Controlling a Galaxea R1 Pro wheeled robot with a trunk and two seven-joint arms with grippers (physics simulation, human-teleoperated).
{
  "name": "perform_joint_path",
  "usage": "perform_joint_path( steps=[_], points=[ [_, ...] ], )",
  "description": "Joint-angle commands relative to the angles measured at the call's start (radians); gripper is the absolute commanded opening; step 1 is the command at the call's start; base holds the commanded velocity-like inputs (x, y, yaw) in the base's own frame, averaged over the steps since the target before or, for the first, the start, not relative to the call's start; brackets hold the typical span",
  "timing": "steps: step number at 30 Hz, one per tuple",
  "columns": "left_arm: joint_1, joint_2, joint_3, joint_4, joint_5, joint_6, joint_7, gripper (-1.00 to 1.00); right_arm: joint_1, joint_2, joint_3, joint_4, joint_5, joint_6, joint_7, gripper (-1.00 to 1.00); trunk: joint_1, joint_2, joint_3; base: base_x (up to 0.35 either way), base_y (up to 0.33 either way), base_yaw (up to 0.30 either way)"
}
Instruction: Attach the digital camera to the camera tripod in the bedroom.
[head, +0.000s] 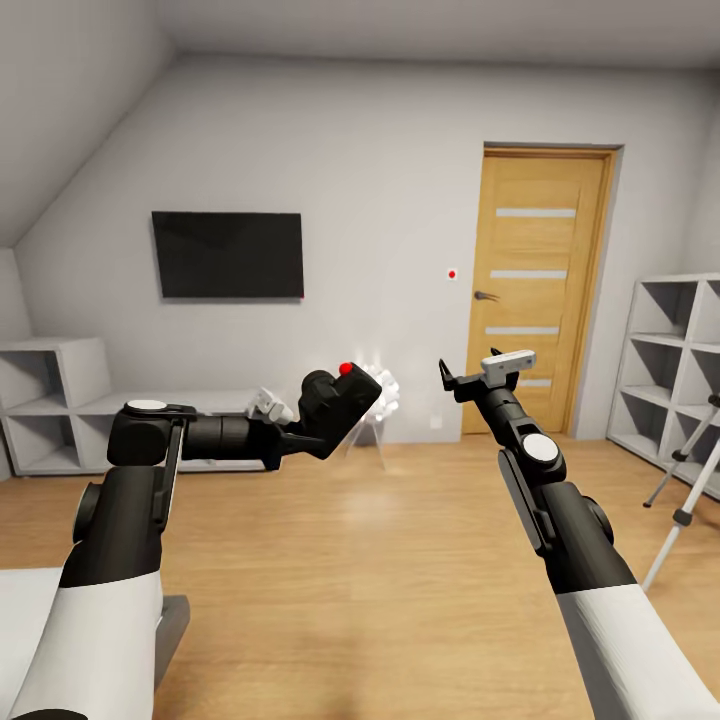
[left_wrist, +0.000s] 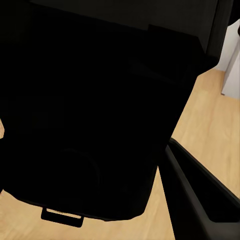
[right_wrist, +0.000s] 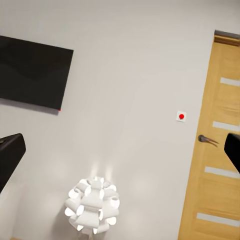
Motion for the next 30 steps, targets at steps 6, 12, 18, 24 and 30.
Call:
perform_joint_path(
  steps=[6, 12, 18, 24, 30],
  points=[
    [-0.001, -0.001, 0.002, -0.001, -0.010, 0.009, -0.013, -1.00, -0.001, -0.001, 0.000, -0.002, 0.008, 0.006, 0.002, 1.00, -0.023, 0.042, 0.018, 0.000, 0.000, 0.000],
    [-0.001, -0.001, 0.002, -0.001, -0.010, 0.009, -0.013, -1.00, 0.000, -0.001, 0.000, -0.002, 0.008, 0.006, 0.003, 1.00, -0.046, 0.084, 0.036, 0.000, 0.000, 0.000],
    [-0.001, -0.001, 0.002, -0.001, -0.010, 0.009, -0.013, -1.00, 0.000, -0.001, 0.000, -0.002, 0.008, 0.006, 0.002, 1.00, -0.069, 0.126, 0.055, 0.000, 0.000, 0.000],
    [-0.001, -0.001, 0.001, -0.001, -0.010, 0.009, -0.013, -1.00, 0.000, -0.001, 0.000, -0.002, 0.008, 0.006, 0.002, 1.00, -0.092, 0.168, 0.074, 0.000, 0.000, 0.000],
    [-0.001, -0.001, 0.000, -0.001, -0.010, 0.009, -0.013, -1.00, 0.000, -0.001, 0.000, -0.001, 0.008, 0.006, 0.002, 1.00, -0.115, 0.210, 0.093, 0.000, 0.000, 0.000]
  ],
)
